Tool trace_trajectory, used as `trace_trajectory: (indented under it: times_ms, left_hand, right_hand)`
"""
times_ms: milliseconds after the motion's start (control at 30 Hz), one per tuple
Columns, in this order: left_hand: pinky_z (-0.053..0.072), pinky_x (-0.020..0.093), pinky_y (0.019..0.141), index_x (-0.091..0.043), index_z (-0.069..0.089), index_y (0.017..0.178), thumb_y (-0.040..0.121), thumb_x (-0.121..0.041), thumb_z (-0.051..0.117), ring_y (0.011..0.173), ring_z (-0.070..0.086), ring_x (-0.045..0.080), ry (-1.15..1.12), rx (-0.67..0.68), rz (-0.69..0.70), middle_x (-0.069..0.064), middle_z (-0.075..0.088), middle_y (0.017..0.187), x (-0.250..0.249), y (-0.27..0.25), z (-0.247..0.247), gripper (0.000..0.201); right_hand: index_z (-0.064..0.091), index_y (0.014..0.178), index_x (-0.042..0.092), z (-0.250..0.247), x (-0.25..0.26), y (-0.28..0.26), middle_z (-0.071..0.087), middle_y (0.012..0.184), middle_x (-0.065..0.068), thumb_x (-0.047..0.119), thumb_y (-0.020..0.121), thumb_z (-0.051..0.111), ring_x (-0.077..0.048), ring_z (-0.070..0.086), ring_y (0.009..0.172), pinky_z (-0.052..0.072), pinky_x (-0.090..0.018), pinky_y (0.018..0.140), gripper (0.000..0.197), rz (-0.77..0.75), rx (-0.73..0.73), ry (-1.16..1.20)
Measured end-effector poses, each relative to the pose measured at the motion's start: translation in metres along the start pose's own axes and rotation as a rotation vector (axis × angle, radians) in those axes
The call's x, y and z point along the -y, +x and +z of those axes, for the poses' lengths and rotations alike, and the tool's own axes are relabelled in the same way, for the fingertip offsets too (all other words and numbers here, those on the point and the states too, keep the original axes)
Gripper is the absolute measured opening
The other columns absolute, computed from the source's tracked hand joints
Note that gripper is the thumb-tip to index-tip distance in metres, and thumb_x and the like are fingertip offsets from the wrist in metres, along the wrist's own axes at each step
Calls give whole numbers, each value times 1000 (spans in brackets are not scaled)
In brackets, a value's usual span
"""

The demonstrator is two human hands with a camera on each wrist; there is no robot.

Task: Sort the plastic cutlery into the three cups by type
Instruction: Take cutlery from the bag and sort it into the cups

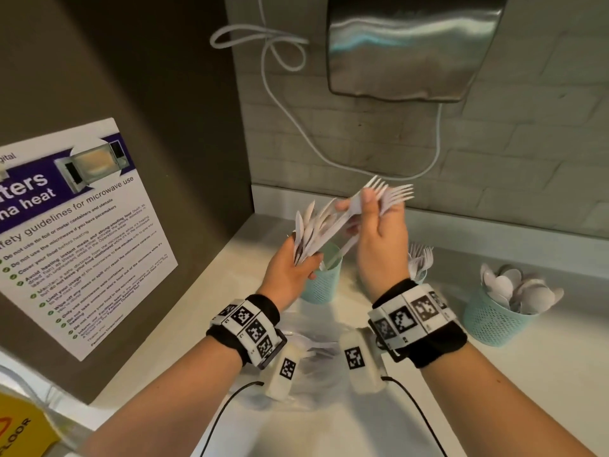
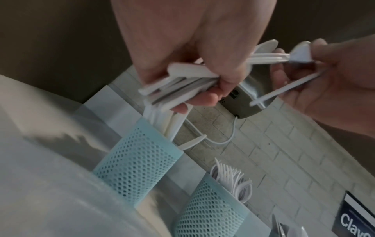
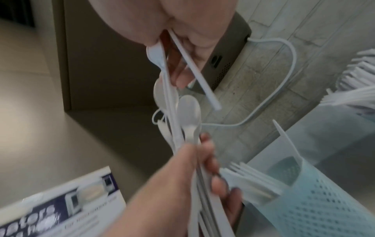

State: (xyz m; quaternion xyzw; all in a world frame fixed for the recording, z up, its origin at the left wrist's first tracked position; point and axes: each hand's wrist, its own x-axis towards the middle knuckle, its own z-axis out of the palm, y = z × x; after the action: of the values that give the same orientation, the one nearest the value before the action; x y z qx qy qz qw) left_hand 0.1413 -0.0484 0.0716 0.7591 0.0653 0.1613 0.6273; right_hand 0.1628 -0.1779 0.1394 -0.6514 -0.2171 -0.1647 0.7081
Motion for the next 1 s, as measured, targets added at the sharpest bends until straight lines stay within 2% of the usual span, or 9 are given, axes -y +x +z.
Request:
trace_trajectory:
  times_ms: [67, 133, 300, 433, 567, 733, 867, 933, 1000]
  left_hand:
    - [48, 22, 62, -21, 57, 108, 92, -7, 54, 64, 50, 9, -72, 25, -38, -3, 58, 80, 2, -2, -2, 21]
    - [48, 25, 63, -22, 58, 102, 93, -6, 52, 58, 46, 8, -122, 51, -91, -4, 52, 70, 1, -4, -2, 19]
    - [43, 22, 54, -17, 61, 89, 91, -11, 59, 50, 42, 8, -174, 135, -156, -6, 46, 55, -6, -7, -1, 6]
    - [43, 23, 53, -5, 59, 100, 95, -10, 48, 49, 31, 16, -292, 200, -202, -3, 36, 48, -11, -8, 3, 13]
    - [47, 25, 54, -1, 51, 84, 95, -13, 36, 49, 27, 21, -350, 285, -213, 2, 36, 46, -17, -12, 3, 21]
    - [48, 28, 56, -2, 55, 73, 91, -25, 40, 43, 35, 17, -364, 354, -240, 6, 38, 46, -15, -14, 3, 33]
    - [54, 28, 56, -15, 60, 108, 98, -18, 40, 48, 51, 15, -429, 280, -266, 6, 64, 69, -19, -13, 6, 23]
    - [54, 26, 57, -13, 58, 113, 97, -15, 45, 50, 52, 14, -381, 257, -256, 5, 70, 76, -19, -11, 9, 20]
    - [53, 25, 57, -8, 58, 116, 96, -13, 49, 50, 52, 12, -310, 240, -238, 6, 70, 79, -19, -9, 14, 23]
  right_hand:
    - [51, 85, 31, -6, 9, 7, 69, 78, -5, 27, 103, 33, -23, 68, 71, 57, -39, 70, 26, -6, -40, 65]
    - [46, 88, 28, -11, 8, 11, 60, 69, 5, 27, 103, 33, -21, 62, 64, 55, -42, 70, 20, 10, -53, 112]
    - [46, 99, 20, -14, -11, 8, 54, 77, 13, 26, 93, 58, -1, 49, 63, 44, -15, 63, 14, 60, 40, -78]
    - [68, 92, 15, -13, -18, 2, 68, 76, 8, 10, 86, 64, 3, 61, 64, 46, -19, 67, 8, 318, 169, -16]
    - [67, 92, 2, -13, -12, -1, 61, 50, 10, 15, 89, 64, 3, 51, 39, 36, -6, 42, 14, 408, 232, 139]
    - [72, 82, 4, -16, -25, 2, 73, 74, -3, 22, 83, 72, -5, 67, 63, 48, -14, 60, 17, 348, 208, 12]
    - [66, 85, 5, -26, -32, 7, 67, 76, -8, 25, 90, 63, -2, 55, 64, 43, -10, 58, 22, 229, 74, -147]
    - [62, 90, 9, -29, -33, 7, 62, 76, 1, 23, 92, 60, 7, 53, 61, 41, -5, 59, 15, 189, 20, -139]
    - [63, 95, 10, -33, -40, 5, 67, 83, -2, 28, 87, 67, 3, 60, 70, 49, -11, 67, 20, 276, 36, -41]
